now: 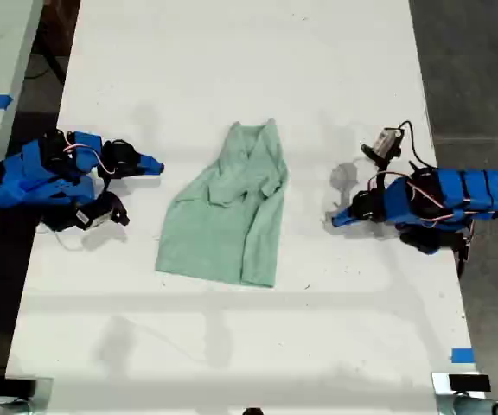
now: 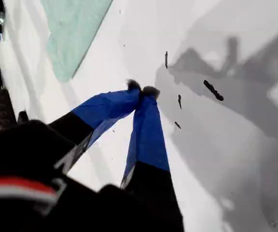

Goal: Fold t shirt

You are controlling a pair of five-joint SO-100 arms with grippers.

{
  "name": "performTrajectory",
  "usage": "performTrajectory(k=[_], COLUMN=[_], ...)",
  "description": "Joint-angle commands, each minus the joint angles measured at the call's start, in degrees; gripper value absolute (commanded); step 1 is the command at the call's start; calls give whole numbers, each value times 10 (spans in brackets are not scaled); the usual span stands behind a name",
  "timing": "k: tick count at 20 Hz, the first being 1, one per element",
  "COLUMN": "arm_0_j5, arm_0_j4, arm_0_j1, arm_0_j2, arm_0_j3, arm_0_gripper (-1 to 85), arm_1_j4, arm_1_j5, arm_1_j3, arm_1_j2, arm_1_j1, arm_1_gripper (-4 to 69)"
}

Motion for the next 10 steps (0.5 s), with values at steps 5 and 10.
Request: performTrajectory(k=[5,10], arm_0_j5=[-3,-3], arm_0_j4=[0,0], arm_0_j1=[-2,-1], arm_0_j2=[3,3], arm_0_j3=[-18,-18], arm_0_gripper=[-1,-1], arm_1_j4=[25,40], arm_1_j5=[-6,45], arm_1_j3=[29,29], arm_1_j2=[11,11], arm_1_j1=[-6,-3], arm_1_gripper=[2,2])
